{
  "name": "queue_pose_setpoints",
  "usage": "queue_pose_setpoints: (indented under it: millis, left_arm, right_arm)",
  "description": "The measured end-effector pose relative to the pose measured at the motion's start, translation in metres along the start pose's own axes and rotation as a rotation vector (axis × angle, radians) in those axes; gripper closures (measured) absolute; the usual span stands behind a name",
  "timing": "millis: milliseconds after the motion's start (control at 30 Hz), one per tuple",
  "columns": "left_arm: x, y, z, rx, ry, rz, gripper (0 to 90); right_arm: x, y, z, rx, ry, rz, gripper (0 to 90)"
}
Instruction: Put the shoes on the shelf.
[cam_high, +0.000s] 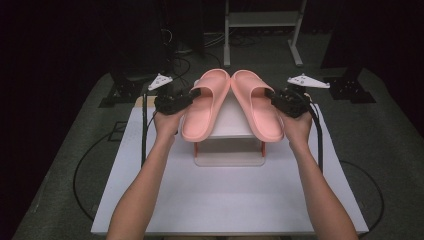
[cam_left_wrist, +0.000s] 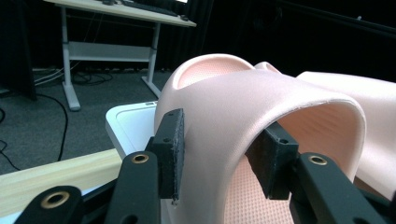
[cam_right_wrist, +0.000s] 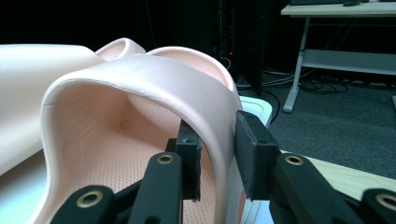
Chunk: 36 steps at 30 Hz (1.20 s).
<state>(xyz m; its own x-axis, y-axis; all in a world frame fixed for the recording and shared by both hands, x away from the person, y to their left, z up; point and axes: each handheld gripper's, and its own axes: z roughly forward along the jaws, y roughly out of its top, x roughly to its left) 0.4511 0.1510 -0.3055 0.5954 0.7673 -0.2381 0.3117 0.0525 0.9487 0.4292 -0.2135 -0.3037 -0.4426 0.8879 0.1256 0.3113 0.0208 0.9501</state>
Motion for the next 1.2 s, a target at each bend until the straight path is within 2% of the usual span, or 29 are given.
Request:
queue_pose_setpoints:
  millis: [267, 367, 400, 567, 733, 1200]
  left_arm:
    - [0.002, -0.002, 0.004, 0.014, 0.009, -0.023, 55.5]
    - [0.001, -0.002, 0.006, 0.024, -0.007, -0.041, 52.4]
    - [0.001, -0.003, 0.007, 0.032, -0.008, -0.032, 52.1]
    - [0.001, -0.004, 0.01, 0.039, -0.006, -0.041, 51.7]
    - [0.002, -0.004, 0.011, 0.04, -0.005, -0.039, 51.7]
    - [0.0, -0.004, 0.021, 0.045, -0.011, -0.046, 51.8]
  right_arm:
    - [0.002, 0.0, 0.005, 0.013, 0.001, 0.017, 69.6]
    - [0.004, 0.001, 0.008, 0.03, 0.01, 0.016, 68.2]
    - [0.005, 0.0, 0.01, 0.033, 0.013, 0.013, 67.9]
    - [0.008, -0.001, 0.014, 0.038, 0.006, 0.001, 67.1]
    - [0.011, -0.001, 0.016, 0.037, 0.004, 0.012, 66.8]
    - [0.016, -0.001, 0.021, 0.033, 0.008, 0.008, 65.0]
